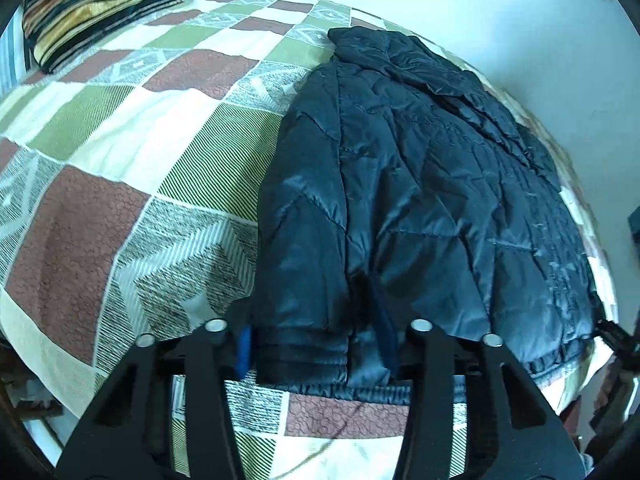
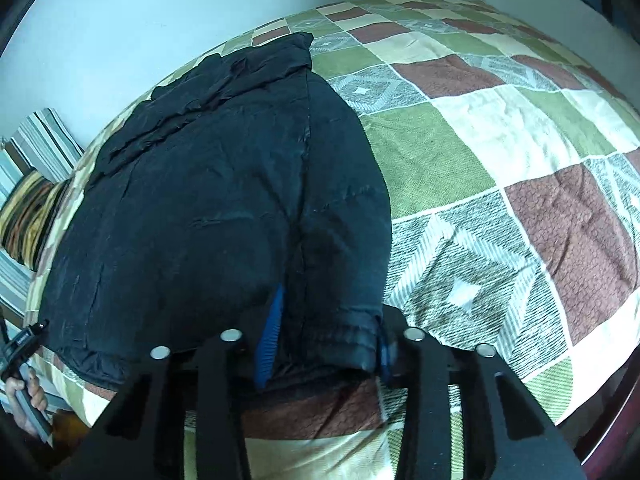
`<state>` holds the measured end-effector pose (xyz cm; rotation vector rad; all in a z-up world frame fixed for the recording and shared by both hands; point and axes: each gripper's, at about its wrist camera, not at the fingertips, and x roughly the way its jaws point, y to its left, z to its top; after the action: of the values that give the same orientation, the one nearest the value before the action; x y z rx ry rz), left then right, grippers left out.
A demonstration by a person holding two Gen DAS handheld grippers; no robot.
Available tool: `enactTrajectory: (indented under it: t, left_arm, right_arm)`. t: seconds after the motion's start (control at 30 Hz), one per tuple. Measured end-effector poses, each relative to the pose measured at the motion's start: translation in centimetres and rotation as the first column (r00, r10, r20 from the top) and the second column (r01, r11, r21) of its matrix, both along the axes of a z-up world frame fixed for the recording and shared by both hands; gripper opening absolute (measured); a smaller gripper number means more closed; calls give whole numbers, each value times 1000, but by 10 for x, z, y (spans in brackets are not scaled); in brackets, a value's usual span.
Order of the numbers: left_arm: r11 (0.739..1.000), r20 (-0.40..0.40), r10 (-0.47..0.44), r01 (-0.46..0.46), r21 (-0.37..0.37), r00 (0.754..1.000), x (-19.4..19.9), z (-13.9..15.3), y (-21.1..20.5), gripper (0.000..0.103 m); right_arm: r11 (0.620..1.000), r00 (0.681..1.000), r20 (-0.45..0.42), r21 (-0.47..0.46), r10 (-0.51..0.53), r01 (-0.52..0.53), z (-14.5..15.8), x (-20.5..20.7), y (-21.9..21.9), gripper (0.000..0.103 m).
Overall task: Fold large clothes
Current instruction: 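Grasp the jacket hem with the left gripper while the right gripper grasps the hem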
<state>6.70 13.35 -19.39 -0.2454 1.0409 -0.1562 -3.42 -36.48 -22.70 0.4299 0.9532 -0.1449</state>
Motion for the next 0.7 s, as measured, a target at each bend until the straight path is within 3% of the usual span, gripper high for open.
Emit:
enactTrajectory:
  t: [0.17,0.33,0.57,0.7]
  left_arm:
    - [999,19,-17,17,-28,1000,-6,4,-3,15]
    - [1000,63,-7,7,-4,998,-16,18,-5,12]
    - [996,165,42,-29,-83,985,-33,71,12,10]
    - [993,234,43,-15,-119,971,-23,108,13,10]
  right_arm:
    - [1000,1000,22,13,2,-3,4,-5,4,19]
    - [1000,999,52,27,-1,-1,12,-17,8,13]
    - [995,990,139,99,1,-14,43,-38,6,11]
    - [989,977,212,144,5,-36,69,-34,2,11]
